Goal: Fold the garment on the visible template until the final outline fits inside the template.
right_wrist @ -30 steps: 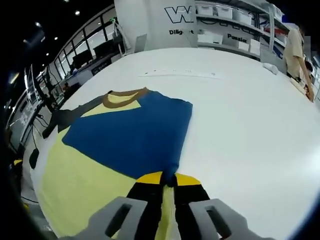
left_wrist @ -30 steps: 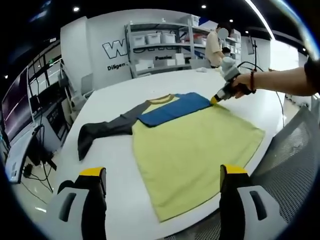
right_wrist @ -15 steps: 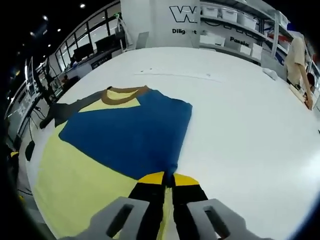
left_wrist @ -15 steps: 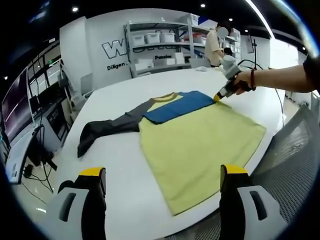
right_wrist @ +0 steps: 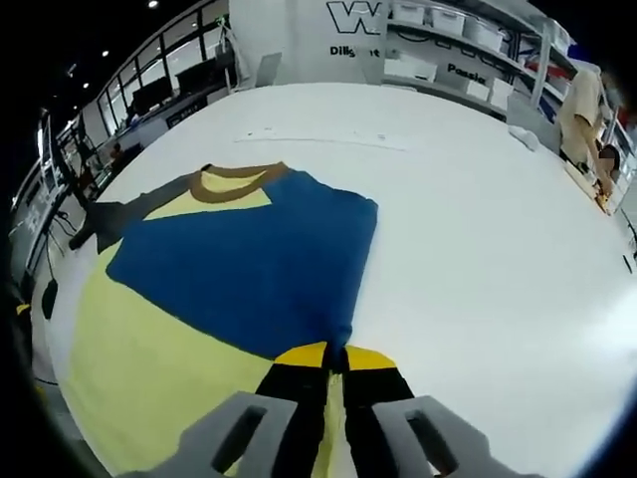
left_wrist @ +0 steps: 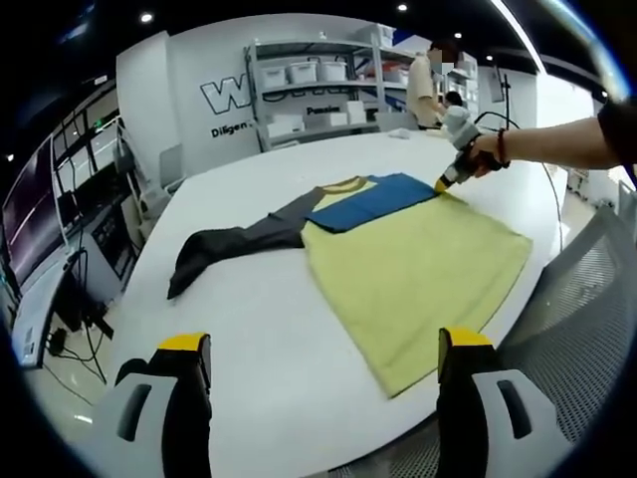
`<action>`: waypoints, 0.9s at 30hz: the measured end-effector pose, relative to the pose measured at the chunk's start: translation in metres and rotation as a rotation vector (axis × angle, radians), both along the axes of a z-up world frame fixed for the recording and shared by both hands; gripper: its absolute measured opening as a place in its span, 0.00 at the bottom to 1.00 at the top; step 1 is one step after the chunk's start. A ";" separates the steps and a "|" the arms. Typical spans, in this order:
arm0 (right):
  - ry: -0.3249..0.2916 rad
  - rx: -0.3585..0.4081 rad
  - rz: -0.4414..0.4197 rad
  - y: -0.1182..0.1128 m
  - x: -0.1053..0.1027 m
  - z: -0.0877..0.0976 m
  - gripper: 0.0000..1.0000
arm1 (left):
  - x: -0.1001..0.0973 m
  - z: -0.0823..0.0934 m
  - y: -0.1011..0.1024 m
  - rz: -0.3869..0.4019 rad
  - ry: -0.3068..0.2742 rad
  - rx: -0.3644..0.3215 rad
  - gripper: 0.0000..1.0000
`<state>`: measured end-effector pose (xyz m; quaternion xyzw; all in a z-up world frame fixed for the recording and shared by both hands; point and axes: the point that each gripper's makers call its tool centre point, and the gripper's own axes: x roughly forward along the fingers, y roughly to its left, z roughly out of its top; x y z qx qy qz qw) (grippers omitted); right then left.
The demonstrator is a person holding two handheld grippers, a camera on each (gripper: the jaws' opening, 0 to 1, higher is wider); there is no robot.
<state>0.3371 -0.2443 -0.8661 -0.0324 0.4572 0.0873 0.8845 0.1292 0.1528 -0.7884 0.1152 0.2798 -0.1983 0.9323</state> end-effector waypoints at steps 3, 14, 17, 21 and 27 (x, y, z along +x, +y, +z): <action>0.002 0.014 -0.020 -0.007 0.003 -0.002 0.00 | 0.000 0.000 0.001 0.003 0.000 0.003 0.92; 0.003 0.016 -0.068 -0.026 0.003 -0.004 0.00 | -0.001 -0.001 0.001 0.003 0.006 0.008 0.92; 0.003 0.008 -0.064 -0.027 0.002 -0.004 0.00 | -0.001 -0.001 0.001 0.003 0.006 0.007 0.92; 0.004 0.010 -0.068 -0.026 0.000 -0.004 0.00 | -0.001 -0.001 0.001 0.004 0.006 0.008 0.92; -0.075 0.057 -0.097 -0.023 0.003 0.002 0.11 | -0.001 -0.001 0.002 0.007 0.007 0.009 0.92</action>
